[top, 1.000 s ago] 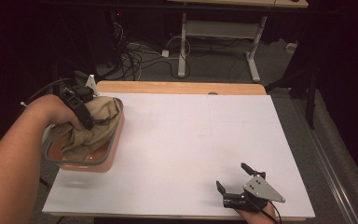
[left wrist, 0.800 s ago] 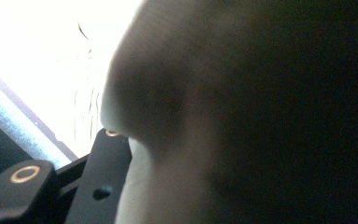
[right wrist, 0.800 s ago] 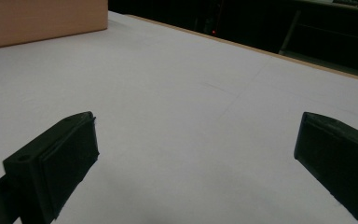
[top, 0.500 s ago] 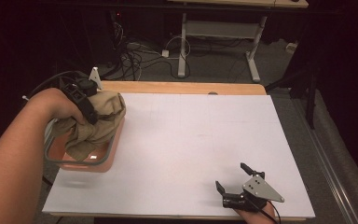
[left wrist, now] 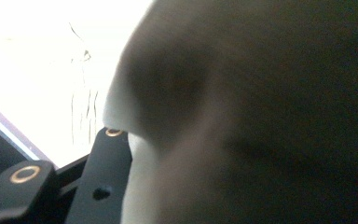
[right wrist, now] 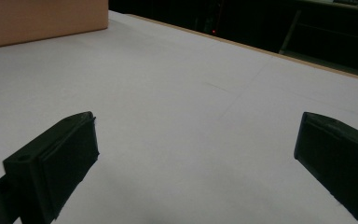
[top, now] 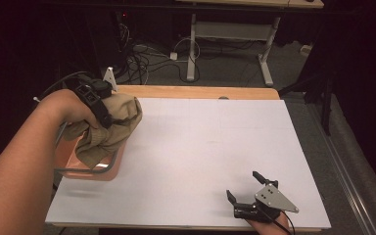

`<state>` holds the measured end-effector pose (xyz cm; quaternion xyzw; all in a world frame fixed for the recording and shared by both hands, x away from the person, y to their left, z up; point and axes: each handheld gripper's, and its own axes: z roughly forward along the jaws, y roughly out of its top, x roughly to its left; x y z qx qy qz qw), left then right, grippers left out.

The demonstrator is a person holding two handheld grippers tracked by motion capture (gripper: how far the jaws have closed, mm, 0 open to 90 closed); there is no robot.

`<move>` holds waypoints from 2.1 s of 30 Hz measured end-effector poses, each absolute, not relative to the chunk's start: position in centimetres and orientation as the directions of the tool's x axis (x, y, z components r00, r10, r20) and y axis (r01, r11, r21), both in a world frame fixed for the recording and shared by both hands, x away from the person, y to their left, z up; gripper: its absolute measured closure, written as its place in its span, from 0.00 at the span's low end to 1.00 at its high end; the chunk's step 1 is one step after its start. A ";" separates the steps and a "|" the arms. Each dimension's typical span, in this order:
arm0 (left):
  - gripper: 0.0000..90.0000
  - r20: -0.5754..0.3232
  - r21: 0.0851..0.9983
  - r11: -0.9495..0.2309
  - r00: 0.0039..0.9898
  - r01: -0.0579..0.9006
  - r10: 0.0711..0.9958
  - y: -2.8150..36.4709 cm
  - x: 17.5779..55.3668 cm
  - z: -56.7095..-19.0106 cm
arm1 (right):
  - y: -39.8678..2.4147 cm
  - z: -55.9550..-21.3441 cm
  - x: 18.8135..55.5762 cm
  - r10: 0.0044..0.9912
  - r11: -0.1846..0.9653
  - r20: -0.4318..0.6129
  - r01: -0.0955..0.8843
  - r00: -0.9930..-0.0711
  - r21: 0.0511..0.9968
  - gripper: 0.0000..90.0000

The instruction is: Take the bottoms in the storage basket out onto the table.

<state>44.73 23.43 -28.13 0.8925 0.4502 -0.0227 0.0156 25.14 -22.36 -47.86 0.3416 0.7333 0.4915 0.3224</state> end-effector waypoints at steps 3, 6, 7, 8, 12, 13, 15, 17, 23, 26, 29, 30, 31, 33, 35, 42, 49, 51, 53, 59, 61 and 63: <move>0.66 -0.052 0.013 -0.603 0.602 0.798 0.797 22.9 44.7 -28.0 | -22.4 -47.9 25.1 0.819 0.284 -0.138 0.184 -0.557 0.941 0.00; 0.66 -0.051 0.018 -0.608 0.608 0.793 0.792 22.5 44.7 -27.9 | -22.3 -47.9 25.1 0.820 0.283 -0.139 0.183 -0.556 0.941 0.00; 0.66 -0.051 0.021 -0.610 0.610 0.792 0.791 22.3 44.7 -27.8 | -22.3 -47.9 25.1 0.820 0.282 -0.137 0.185 -0.555 0.941 0.00; 0.66 -0.051 0.020 -0.612 0.612 0.791 0.789 22.2 44.8 -27.8 | -22.3 -47.9 25.1 0.820 0.282 -0.137 0.185 -0.555 0.941 0.00; 0.66 -0.048 0.015 -0.621 0.621 0.784 0.782 21.6 44.7 -27.9 | -22.3 -47.9 25.1 0.819 0.284 -0.138 0.184 -0.557 0.941 0.00; 0.66 -0.046 0.015 -0.622 0.622 0.783 0.782 21.4 44.8 -27.9 | -22.3 -47.9 25.1 0.819 0.284 -0.138 0.184 -0.557 0.941 0.00; 0.66 -0.043 0.016 -0.628 0.628 0.778 0.777 21.0 44.8 -27.8 | -22.3 -47.9 25.2 0.821 0.283 -0.138 0.185 -0.554 0.941 0.00; 0.66 -0.045 0.015 -0.629 0.629 0.777 0.776 20.8 44.8 -27.8 | -22.3 -47.9 25.2 0.821 0.282 -0.137 0.185 -0.554 0.941 0.00; 0.66 -0.040 0.018 -0.638 0.639 0.769 0.768 20.1 44.7 -27.5 | -22.4 -47.8 25.1 0.822 0.281 -0.138 0.183 -0.553 0.942 0.00; 0.66 -0.044 0.029 -0.645 0.645 0.764 0.763 19.7 44.6 -27.2 | -22.4 -47.8 25.1 0.821 0.281 -0.138 0.182 -0.554 0.942 0.00; 0.66 -0.053 0.045 -0.649 0.651 0.759 0.757 19.3 44.6 -26.9 | -22.4 -47.8 25.1 0.821 0.280 -0.137 0.182 -0.554 0.942 0.00; 0.66 -0.053 0.045 -0.649 0.651 0.759 0.757 19.3 44.6 -26.9 | -22.4 -47.8 25.1 0.821 0.280 -0.137 0.182 -0.554 0.942 0.00; 0.66 -0.059 0.052 -0.653 0.655 0.756 0.753 19.0 44.6 -26.8 | -22.4 -47.8 25.1 0.821 0.280 -0.137 0.182 -0.554 0.943 0.00; 0.66 -0.059 0.057 -0.659 0.661 0.750 0.748 18.6 44.5 -26.7 | -22.4 -47.8 25.1 0.821 0.279 -0.136 0.182 -0.555 0.943 0.00; 0.66 -0.061 0.056 -0.668 0.670 0.742 0.740 18.0 44.6 -26.7 | -22.3 -47.8 25.1 0.821 0.279 -0.136 0.182 -0.554 0.943 0.00; 0.66 -0.059 0.079 -0.676 0.681 0.732 0.730 16.5 44.8 -26.9 | -22.4 -47.8 25.1 0.821 0.279 -0.135 0.182 -0.555 0.943 0.00; 0.66 -0.055 0.081 -0.679 0.684 0.729 0.728 15.5 45.0 -27.4 | -22.4 -47.8 25.1 0.822 0.276 -0.134 0.182 -0.553 0.944 0.00; 0.66 -0.057 0.079 -0.684 0.688 0.726 0.724 15.1 45.1 -27.6 | -22.4 -47.8 25.1 0.822 0.276 -0.134 0.182 -0.553 0.944 0.00; 0.66 -0.056 0.080 -0.687 0.692 0.722 0.720 14.8 45.1 -27.8 | -22.4 -47.8 25.1 0.820 0.280 -0.138 0.180 -0.556 0.943 0.00; 0.65 -0.060 0.081 -0.702 0.706 0.708 0.705 13.9 45.2 -28.4 | -22.4 -47.8 25.1 0.819 0.282 -0.139 0.180 -0.557 0.942 0.00; 0.65 -0.066 0.087 -0.707 0.712 0.702 0.699 13.3 45.2 -28.8 | -22.4 -47.9 25.1 0.819 0.283 -0.139 0.181 -0.557 0.942 0.00; 0.65 -0.069 0.087 -0.713 0.718 0.696 0.693 12.9 45.2 -29.1 | -22.4 -47.9 25.1 0.819 0.282 -0.138 0.181 -0.557 0.942 0.00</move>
